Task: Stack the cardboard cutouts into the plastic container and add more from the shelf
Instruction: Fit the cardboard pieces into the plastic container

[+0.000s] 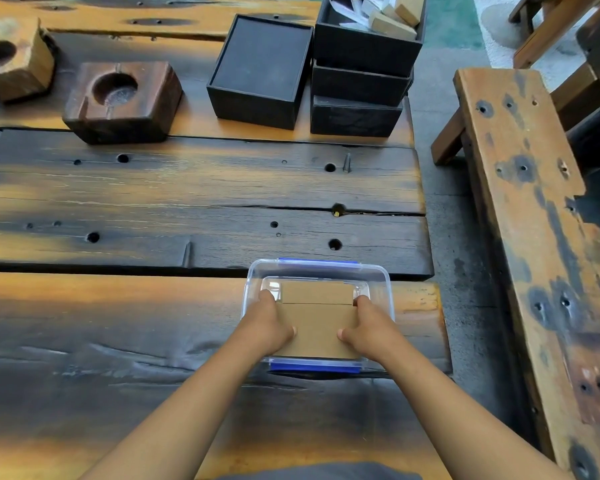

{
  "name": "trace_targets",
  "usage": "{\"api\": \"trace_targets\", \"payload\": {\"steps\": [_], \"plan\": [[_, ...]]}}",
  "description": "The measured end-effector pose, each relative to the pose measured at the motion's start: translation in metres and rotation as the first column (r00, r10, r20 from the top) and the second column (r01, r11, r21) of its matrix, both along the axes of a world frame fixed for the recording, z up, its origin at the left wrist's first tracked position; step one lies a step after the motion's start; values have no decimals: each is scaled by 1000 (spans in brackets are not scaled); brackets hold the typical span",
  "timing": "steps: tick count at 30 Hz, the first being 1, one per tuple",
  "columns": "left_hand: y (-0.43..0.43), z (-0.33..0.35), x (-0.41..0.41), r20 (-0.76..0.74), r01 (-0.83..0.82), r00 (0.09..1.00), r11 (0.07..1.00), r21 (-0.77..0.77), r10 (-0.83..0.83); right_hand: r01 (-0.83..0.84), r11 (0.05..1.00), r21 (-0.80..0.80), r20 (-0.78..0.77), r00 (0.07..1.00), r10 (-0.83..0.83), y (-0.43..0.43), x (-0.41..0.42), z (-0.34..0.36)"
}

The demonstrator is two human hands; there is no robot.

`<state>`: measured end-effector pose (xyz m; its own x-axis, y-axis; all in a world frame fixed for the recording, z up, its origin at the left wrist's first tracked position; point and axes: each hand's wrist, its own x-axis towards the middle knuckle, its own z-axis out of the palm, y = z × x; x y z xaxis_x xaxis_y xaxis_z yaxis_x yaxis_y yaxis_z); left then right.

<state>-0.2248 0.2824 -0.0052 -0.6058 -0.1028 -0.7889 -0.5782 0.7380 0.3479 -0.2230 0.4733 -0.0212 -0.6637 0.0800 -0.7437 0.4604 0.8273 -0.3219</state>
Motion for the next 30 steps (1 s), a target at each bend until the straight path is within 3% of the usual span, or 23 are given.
{"api": "trace_targets", "payload": {"steps": [7,19,23,30], "plan": [[-5,0,-14,70,52,996,997,49,-55,-19,997,-71,24,1000,20,3,-13,4],[-9,-9,-43,302,18,950,982,187,-75,113,953,-282,88,992,-92,6,-25,-3],[-10,-15,-41,279,54,954,980,193,-108,103,947,-306,103,992,-75,8,-29,-2],[-16,-18,-38,296,-59,955,956,286,-30,16,952,-305,142,990,28,13,-28,-4]]}}
